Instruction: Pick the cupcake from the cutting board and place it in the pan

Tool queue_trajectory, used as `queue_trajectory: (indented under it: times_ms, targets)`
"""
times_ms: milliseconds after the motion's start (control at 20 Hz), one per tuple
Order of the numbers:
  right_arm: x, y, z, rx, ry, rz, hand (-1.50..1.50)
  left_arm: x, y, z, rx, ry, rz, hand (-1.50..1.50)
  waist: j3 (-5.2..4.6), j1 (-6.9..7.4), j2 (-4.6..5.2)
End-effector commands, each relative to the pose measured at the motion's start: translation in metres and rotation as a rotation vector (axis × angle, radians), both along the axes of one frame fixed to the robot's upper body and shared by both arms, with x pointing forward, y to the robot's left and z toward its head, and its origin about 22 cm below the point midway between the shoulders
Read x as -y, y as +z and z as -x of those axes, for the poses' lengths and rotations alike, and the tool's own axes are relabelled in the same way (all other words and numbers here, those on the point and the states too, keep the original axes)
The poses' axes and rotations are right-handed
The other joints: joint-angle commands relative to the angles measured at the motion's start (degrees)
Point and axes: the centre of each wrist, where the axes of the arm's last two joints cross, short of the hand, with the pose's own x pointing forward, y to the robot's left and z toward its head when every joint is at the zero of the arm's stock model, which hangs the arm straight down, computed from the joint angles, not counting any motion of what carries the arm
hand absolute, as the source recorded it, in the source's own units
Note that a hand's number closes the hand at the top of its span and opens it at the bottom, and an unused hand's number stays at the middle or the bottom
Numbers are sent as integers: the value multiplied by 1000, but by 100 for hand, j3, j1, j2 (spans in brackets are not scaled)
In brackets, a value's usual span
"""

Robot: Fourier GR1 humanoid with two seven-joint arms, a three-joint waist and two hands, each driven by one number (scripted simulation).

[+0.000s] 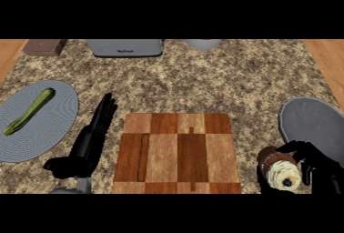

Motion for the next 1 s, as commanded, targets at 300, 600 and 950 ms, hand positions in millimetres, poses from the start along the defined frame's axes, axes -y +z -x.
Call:
queue_trajectory:
  times_ms: [300, 600, 950]
  targets:
    - [105, -33, -53, 142, -201, 148, 150, 5, -11, 6, -18, -13, 1, 0, 4, 94, 23]
    - [148, -50, -81, 272, -300, 60, 150, 7, -14, -4, -10, -15, 3, 0, 5, 80, 25]
    - [194, -64, -134, 273, -277, 41, 150, -2, -1, -12, 2, -31, 4, 0, 3, 125, 27]
